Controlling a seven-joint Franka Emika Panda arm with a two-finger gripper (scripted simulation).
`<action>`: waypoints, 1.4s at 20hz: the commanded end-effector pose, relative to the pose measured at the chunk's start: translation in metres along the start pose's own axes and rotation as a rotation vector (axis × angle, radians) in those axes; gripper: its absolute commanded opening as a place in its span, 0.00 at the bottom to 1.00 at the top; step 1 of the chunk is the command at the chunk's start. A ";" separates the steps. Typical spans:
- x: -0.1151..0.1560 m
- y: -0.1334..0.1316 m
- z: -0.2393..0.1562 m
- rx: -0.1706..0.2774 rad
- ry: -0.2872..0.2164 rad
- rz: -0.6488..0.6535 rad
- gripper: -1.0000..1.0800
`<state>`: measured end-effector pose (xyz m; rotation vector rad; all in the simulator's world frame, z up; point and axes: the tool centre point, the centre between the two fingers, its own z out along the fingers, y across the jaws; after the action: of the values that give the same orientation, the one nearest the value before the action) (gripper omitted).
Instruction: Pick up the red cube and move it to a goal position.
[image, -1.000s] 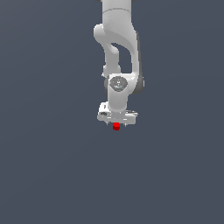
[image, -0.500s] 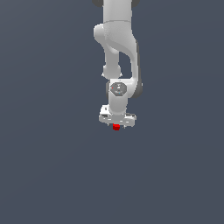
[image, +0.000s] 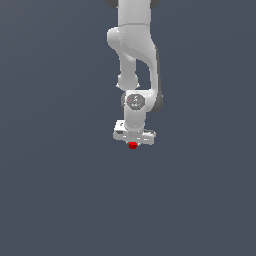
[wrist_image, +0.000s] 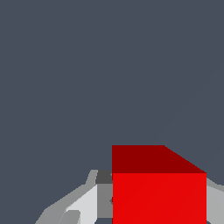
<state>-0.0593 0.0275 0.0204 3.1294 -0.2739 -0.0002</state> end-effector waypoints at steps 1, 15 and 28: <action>0.000 0.000 0.000 0.000 0.000 0.000 0.00; 0.027 -0.008 -0.045 0.000 0.000 0.000 0.00; 0.078 -0.022 -0.121 0.000 0.000 0.001 0.00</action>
<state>0.0164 0.0353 0.1351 3.1294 -0.2749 0.0012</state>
